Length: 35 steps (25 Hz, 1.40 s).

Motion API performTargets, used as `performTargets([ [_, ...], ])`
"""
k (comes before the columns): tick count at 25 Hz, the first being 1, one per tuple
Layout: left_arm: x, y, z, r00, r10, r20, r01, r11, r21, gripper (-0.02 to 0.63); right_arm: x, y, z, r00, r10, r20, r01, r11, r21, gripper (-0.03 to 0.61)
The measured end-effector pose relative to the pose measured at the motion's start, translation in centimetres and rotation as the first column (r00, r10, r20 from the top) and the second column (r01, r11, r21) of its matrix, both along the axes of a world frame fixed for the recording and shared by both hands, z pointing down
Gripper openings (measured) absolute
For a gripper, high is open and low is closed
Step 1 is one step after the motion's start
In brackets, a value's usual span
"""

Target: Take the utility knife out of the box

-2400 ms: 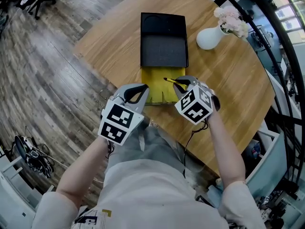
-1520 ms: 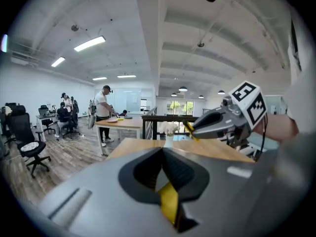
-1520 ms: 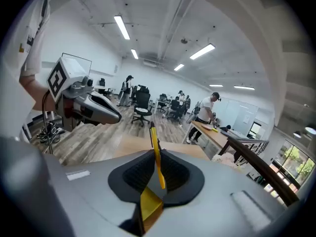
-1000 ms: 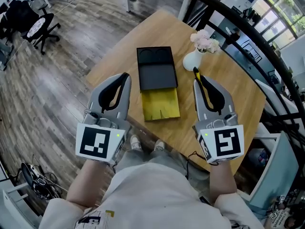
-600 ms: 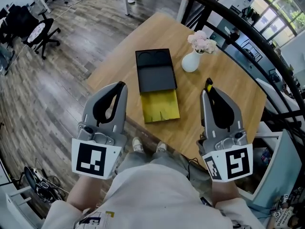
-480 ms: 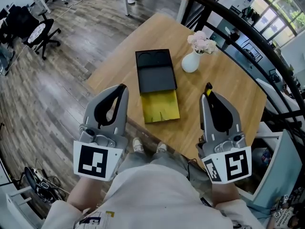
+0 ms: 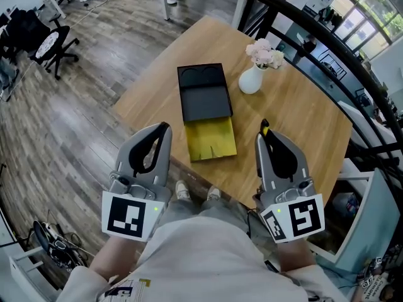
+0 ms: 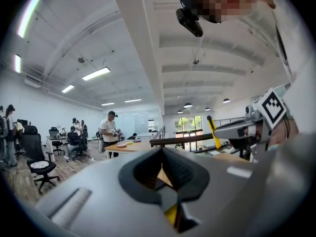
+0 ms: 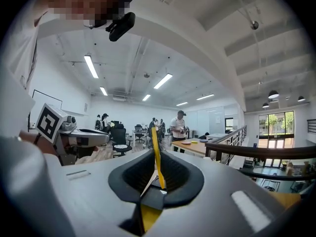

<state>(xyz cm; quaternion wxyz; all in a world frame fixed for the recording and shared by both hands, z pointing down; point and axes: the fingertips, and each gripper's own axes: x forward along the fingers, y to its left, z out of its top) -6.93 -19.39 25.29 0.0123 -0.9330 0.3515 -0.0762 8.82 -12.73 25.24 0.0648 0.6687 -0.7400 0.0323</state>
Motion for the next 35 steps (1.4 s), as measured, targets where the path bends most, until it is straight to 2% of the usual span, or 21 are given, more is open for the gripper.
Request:
performTargets([
  [15,0.7,0.0,2.0,0.999,0.008,0.033,-0.007,1.0,-0.028,0.002,-0.3,-0.7,2.2,0.997,-0.052,-0.055,0.048,0.996,-0.071,0.038],
  [25,0.6,-0.4,2.3,0.999,0.006,0.048,-0.005,0.999,-0.032,0.002,-0.2,-1.0,2.4,0.998,-0.056,-0.02,0.054,0.995,-0.082,0.038],
  [35,1.3,-0.6,2.2,0.999,0.014,0.05,-0.013,1.0,-0.025,0.002,0.3,-1.3,2.3,0.998,-0.053,-0.028,0.051,0.996,-0.078,0.038],
])
